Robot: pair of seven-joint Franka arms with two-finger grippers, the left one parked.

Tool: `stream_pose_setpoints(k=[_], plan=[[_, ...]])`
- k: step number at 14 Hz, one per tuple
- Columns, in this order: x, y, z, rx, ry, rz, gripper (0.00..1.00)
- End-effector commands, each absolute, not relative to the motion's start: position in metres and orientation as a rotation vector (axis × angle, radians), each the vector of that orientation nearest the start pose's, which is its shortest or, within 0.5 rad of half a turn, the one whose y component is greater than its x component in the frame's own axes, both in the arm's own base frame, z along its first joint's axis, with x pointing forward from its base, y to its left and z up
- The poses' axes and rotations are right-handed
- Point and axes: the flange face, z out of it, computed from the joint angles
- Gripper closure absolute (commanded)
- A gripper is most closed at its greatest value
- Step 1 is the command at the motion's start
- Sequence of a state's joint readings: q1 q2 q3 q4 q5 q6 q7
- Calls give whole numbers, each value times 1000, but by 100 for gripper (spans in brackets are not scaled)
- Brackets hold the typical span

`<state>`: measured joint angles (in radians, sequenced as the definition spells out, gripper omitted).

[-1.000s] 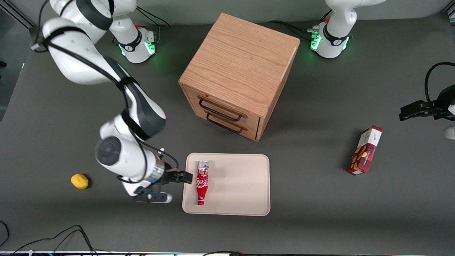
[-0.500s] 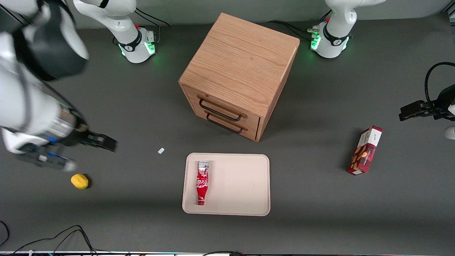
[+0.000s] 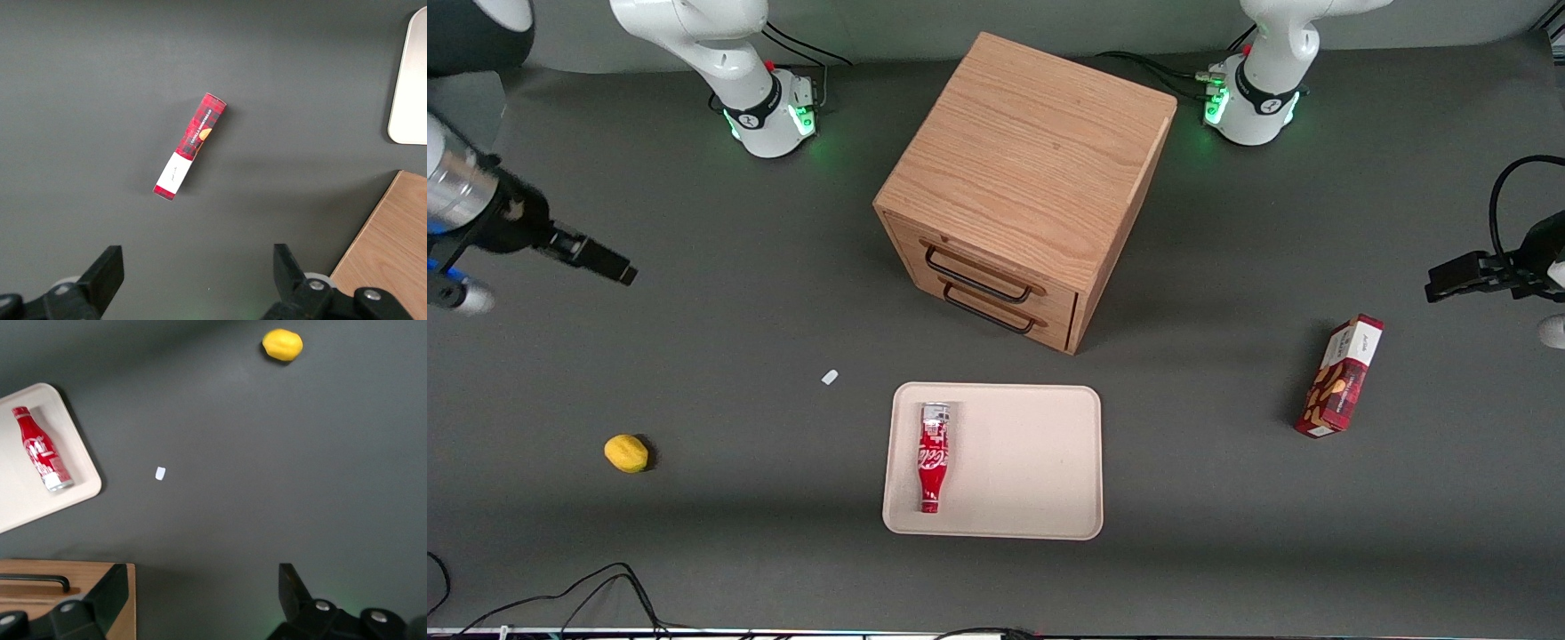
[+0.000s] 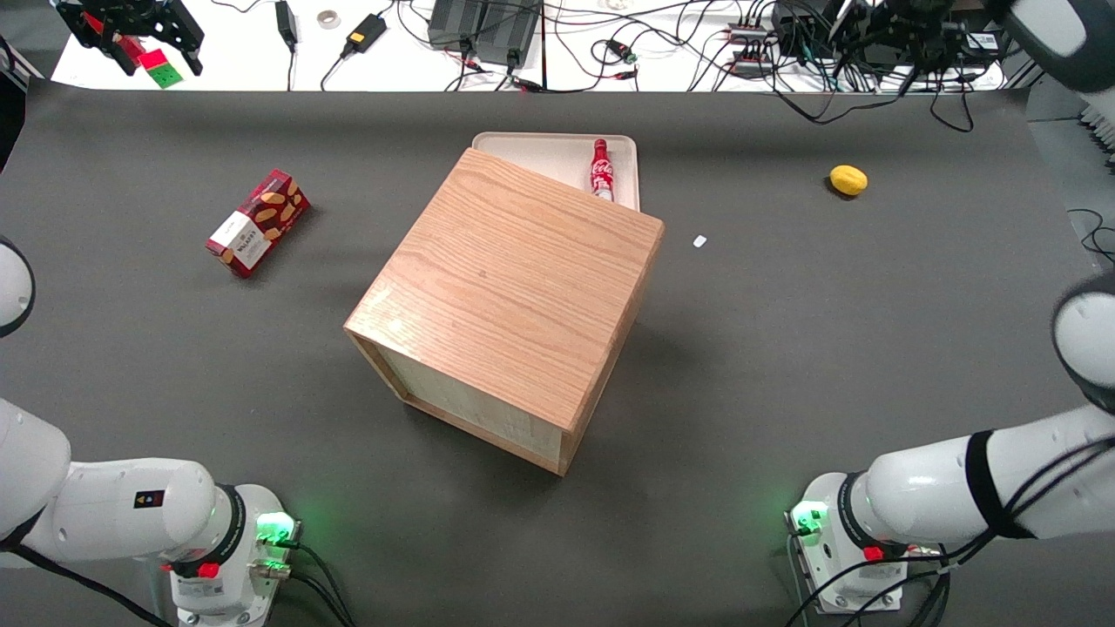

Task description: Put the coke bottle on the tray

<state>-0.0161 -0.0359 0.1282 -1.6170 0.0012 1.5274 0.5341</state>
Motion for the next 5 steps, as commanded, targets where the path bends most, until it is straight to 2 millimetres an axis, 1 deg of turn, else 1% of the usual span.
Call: stream_pose_setpoints(k=[1,2,3,5], plan=[[487,57,609,-3067,632,47,0],[484,59,612,-3073,611,49,0],[487,58,616,-3072,607,44,0],[493,56,615,-3067,618,55,0]])
